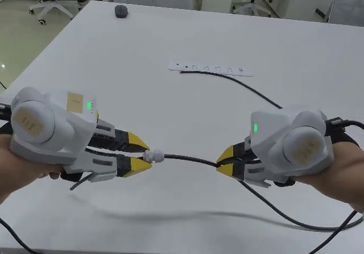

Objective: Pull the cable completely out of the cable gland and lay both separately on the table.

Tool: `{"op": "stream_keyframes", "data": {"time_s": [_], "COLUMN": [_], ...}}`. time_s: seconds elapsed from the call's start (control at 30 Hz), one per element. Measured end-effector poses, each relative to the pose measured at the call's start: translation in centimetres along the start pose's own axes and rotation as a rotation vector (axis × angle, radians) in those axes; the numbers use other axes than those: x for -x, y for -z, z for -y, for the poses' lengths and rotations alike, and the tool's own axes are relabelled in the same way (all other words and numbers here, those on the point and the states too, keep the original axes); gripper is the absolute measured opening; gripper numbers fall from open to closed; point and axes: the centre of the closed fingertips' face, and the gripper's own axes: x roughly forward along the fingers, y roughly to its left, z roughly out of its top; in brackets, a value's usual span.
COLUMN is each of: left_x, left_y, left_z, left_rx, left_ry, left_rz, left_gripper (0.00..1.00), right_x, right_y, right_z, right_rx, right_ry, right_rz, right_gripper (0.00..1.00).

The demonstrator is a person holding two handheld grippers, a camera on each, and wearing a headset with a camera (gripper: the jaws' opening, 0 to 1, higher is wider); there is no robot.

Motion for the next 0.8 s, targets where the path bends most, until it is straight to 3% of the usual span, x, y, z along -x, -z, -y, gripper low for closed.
{"op": "stream_keyframes", "data": {"time_s": [0.3,0.7,0.8], "left_x": [0.3,0.0,0.0], "left_y": [0.2,0.0,0.1], "left_z": [-0.2,0.0,-0.1], "left_rx": [0.005,0.008,0.015], "left_ry": [-0.006,-0.004,-0.011], "left_rz": [-0.002,-0.002,-0.011], "left_gripper": [0.15,0.15,0.15], "right_x": [-0.5,-0.1,0.1], "right_y": [2.2,2.5,2.2], "right_z": [-0.2,-0.3,-0.3], "right_rx": [-0.014,-0.029,-0.063], "right_ry": [-0.013,-0.006,-0.003], "right_rz": [-0.050,-0.052,-0.045], "right_gripper": [0.00,0.00,0.00]}}
